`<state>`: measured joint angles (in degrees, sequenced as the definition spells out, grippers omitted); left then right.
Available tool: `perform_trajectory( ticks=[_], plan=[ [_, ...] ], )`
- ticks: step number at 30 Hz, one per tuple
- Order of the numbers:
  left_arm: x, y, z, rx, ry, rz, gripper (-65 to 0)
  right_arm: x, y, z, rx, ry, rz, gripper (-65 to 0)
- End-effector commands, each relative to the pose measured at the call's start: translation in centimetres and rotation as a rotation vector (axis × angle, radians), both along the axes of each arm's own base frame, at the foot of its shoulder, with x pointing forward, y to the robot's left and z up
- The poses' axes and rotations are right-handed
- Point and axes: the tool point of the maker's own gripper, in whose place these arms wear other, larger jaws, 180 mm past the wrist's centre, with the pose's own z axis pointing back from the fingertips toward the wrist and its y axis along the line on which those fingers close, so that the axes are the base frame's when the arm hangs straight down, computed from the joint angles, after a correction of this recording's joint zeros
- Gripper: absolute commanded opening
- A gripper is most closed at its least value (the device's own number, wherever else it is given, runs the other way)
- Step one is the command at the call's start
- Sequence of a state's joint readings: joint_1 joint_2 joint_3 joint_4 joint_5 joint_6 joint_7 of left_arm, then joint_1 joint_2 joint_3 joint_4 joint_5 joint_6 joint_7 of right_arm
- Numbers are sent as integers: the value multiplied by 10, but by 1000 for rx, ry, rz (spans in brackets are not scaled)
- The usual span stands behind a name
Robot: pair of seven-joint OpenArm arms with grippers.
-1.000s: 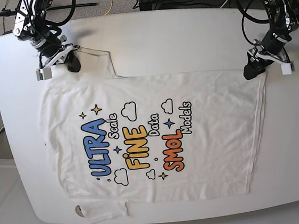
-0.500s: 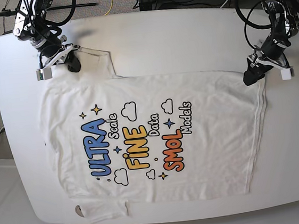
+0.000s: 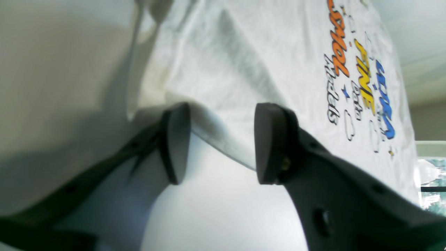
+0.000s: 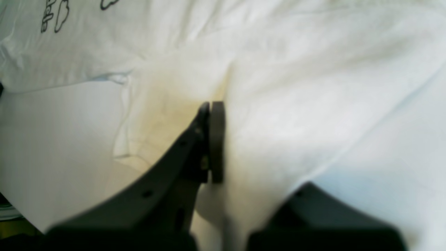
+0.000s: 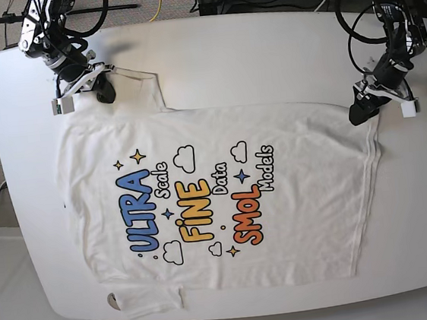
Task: Fold the T-shirt properly
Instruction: 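Close the left gripper on the shirt corner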
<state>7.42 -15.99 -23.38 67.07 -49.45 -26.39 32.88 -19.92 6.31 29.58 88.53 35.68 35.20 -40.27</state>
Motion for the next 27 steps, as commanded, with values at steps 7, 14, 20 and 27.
perform_trajectory(
  ticks=[7,14,20,27],
  plan=[
    [-21,2,-26,49,168,-31,-643,-3,-1,-1,-21,18,23,-650],
    [-15,3,-15,33,128,-26,-650,-3,-2,-1,-24,18,21,-650],
    [-9,6,-1,16,91,-22,-650,-3,-1,-1,-21,13,22,-650],
    [-9,10,-1,18,88,-15,-650,0,-1,2,-14,2,16,-650]
  ],
)
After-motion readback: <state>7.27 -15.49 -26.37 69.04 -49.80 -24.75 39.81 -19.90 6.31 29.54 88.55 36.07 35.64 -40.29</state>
